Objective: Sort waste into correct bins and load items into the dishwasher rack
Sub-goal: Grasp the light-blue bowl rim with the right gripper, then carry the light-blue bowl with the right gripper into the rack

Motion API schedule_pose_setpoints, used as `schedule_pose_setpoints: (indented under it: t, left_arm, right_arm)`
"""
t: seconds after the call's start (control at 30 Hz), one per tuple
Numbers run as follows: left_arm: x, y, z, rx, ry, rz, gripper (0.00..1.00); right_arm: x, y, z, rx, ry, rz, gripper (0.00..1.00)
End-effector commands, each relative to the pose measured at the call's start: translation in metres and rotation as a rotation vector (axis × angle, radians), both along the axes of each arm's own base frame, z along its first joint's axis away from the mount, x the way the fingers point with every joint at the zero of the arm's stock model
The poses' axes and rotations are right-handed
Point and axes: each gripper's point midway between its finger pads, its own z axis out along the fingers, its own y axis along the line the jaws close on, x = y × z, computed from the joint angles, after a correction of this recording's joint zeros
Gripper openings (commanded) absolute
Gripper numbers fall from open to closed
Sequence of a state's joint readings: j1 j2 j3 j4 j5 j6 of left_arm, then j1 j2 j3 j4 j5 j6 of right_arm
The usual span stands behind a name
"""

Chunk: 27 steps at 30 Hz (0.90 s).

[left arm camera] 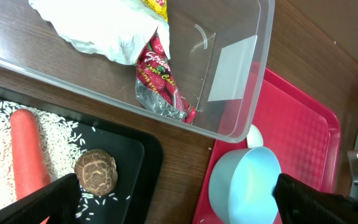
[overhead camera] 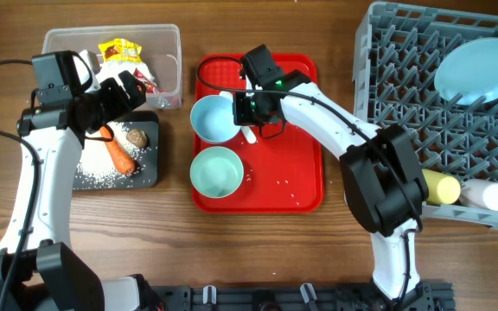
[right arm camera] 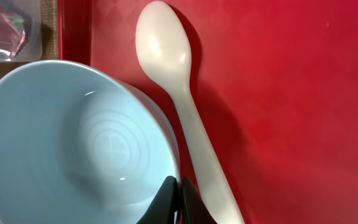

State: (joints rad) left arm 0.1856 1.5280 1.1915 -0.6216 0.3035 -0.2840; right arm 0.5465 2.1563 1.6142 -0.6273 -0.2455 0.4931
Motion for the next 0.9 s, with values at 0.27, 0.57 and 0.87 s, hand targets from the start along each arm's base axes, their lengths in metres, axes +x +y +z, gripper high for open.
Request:
schedule_pose_setpoints:
  t: [0.27, 0.57, 0.87]
  left_arm:
    - [0.002, 0.003, -0.001, 0.0, 0.003, 0.017, 1.0]
    - [0.002, 0.002, -0.001, 0.0, 0.003, 0.017, 1.0]
    - [0.002, 0.003, -0.001, 0.0, 0.003, 0.017, 1.0]
  right_arm:
    - [0.031, -0.121, 0.138, -0.228, -0.324, -0.2, 0.04]
    - [-0.036, -0.296, 0.262, -0.619, -0.505, -0.635, 0.04]
    - [-0.123, -0.427, 0.317, -1.225, -0.476, -1.025, 0.04]
